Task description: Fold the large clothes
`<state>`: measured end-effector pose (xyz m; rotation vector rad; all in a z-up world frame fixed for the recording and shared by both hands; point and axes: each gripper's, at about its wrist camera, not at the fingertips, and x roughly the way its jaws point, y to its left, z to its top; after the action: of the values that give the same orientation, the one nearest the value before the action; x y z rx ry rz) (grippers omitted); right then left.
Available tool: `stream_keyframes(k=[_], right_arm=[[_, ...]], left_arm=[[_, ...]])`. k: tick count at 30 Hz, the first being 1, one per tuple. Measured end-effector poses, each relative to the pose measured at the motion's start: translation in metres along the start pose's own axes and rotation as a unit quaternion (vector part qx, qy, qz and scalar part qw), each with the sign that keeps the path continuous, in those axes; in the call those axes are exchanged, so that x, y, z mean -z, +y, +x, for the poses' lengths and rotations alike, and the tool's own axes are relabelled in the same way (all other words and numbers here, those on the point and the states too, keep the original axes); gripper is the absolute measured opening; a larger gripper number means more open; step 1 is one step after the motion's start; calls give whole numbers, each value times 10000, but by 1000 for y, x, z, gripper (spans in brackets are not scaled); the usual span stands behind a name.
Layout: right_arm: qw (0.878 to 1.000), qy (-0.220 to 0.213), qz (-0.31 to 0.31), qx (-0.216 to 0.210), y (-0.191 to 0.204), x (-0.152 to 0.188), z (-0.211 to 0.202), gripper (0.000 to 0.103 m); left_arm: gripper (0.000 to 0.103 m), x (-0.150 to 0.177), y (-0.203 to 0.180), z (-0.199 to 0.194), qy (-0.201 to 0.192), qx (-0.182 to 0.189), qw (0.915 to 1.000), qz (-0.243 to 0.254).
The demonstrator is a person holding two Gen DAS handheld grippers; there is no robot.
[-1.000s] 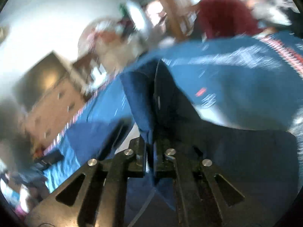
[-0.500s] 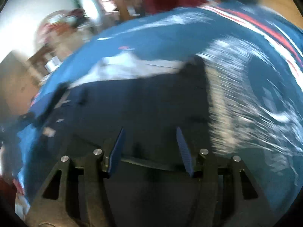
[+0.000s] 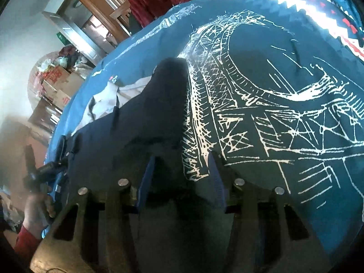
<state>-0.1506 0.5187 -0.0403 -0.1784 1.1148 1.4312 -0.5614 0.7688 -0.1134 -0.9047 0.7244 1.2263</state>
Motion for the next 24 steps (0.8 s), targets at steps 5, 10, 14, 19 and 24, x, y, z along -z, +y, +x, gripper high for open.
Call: stream_keyframes(k=[5,10,14,19,24], right_arm=[[9996,-222,140,-138,-13,4,-20,48],[9978,-643,128,-40,-22,-4,-56,48],[9988,-484,-95,38,-13,-10,-45,47],[9978,-121,-642,-146,25,-17,-6,42],[9946,654,-771,252,21,-8,55,36]], left_arm=[[19,0,-14,-7,-133,169,9993,292],[18,-5,3,-47,-883,-62,9960,87],[17,-5,18,-6,-200,-113,9997,-16],[32,-1,23,-15,-376,140,9989,-252],[42,0,32,-31,-316,299,9987,-275]])
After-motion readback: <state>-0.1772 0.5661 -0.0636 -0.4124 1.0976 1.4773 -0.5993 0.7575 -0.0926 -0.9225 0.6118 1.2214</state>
